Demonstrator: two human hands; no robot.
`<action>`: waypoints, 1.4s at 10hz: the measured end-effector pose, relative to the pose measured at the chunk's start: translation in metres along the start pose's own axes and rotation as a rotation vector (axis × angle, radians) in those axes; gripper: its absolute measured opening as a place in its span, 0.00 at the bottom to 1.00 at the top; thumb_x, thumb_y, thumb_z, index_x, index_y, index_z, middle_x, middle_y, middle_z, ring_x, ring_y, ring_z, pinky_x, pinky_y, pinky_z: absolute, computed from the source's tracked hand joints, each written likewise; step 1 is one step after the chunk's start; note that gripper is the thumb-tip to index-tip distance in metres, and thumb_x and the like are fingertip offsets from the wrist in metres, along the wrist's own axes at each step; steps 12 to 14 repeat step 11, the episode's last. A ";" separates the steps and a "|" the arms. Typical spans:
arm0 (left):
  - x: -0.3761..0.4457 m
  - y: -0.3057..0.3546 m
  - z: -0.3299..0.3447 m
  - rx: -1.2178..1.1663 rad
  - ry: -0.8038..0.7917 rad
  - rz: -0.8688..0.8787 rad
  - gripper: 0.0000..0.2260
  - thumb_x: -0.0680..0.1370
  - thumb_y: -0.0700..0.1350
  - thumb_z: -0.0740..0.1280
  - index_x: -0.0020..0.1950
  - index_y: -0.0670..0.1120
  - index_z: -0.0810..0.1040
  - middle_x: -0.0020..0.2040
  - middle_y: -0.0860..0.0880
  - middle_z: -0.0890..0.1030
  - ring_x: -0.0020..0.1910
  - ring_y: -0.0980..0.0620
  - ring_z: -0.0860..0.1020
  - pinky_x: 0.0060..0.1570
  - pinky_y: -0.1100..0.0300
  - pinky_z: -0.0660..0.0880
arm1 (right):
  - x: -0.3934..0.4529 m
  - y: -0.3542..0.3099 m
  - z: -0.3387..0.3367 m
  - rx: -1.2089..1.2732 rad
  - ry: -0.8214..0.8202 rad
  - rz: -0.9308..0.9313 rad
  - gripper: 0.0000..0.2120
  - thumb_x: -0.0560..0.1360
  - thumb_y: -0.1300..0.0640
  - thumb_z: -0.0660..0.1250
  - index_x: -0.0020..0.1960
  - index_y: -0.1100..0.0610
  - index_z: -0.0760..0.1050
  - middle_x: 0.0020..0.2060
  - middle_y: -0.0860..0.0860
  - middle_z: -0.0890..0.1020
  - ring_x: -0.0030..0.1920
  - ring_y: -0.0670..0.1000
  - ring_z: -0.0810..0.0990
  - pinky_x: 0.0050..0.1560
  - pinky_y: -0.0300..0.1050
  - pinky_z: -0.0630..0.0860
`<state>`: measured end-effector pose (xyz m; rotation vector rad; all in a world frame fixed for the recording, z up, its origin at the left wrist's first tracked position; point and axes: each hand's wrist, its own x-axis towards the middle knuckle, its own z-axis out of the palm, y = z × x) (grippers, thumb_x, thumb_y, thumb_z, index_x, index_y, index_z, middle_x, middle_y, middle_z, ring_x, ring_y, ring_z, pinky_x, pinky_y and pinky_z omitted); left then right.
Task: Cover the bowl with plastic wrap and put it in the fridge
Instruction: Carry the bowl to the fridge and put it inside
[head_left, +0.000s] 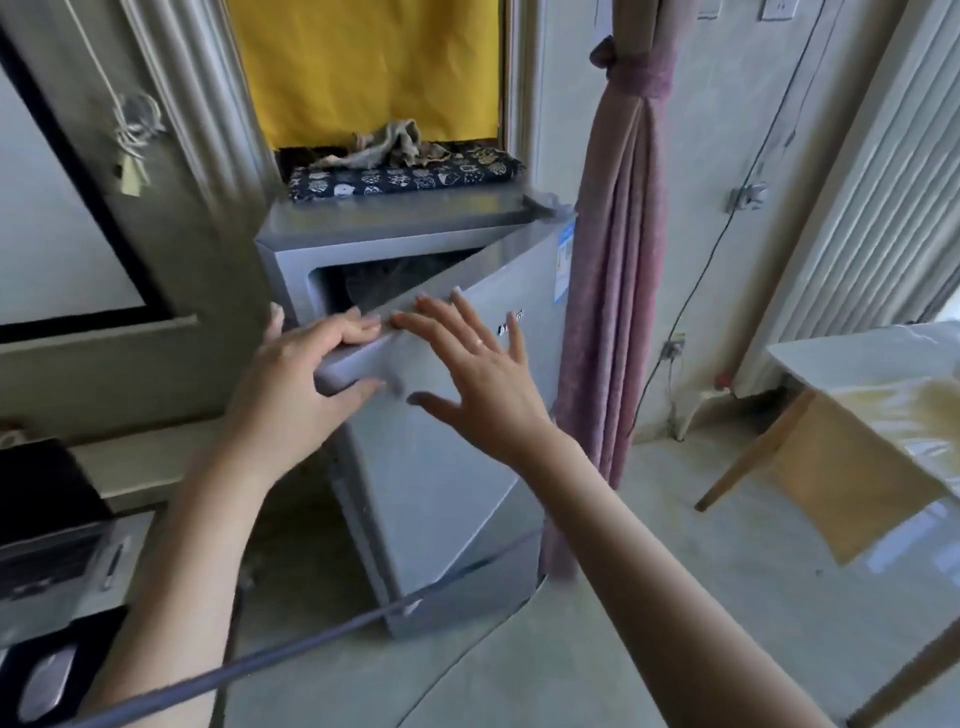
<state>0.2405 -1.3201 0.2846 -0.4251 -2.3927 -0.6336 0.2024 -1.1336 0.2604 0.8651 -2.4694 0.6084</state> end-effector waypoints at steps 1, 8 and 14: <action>0.005 -0.039 -0.008 0.368 0.055 -0.085 0.26 0.64 0.39 0.79 0.61 0.45 0.77 0.61 0.48 0.80 0.63 0.48 0.74 0.69 0.32 0.51 | 0.051 0.004 0.022 -0.175 -0.087 -0.076 0.44 0.68 0.52 0.75 0.76 0.42 0.54 0.76 0.47 0.60 0.78 0.51 0.49 0.71 0.71 0.43; 0.092 -0.201 0.052 0.429 0.060 -0.169 0.53 0.49 0.44 0.84 0.69 0.44 0.61 0.70 0.43 0.69 0.72 0.39 0.62 0.60 0.28 0.64 | 0.178 0.026 0.148 -0.387 0.219 -0.072 0.47 0.62 0.67 0.69 0.76 0.45 0.55 0.72 0.53 0.69 0.72 0.56 0.60 0.67 0.75 0.45; 0.071 -0.183 0.049 0.471 0.129 -0.206 0.58 0.56 0.41 0.83 0.77 0.42 0.50 0.77 0.40 0.56 0.77 0.43 0.52 0.68 0.30 0.56 | 0.158 0.069 0.141 -0.234 0.133 -0.275 0.32 0.67 0.69 0.57 0.67 0.44 0.72 0.75 0.49 0.63 0.77 0.51 0.55 0.73 0.66 0.45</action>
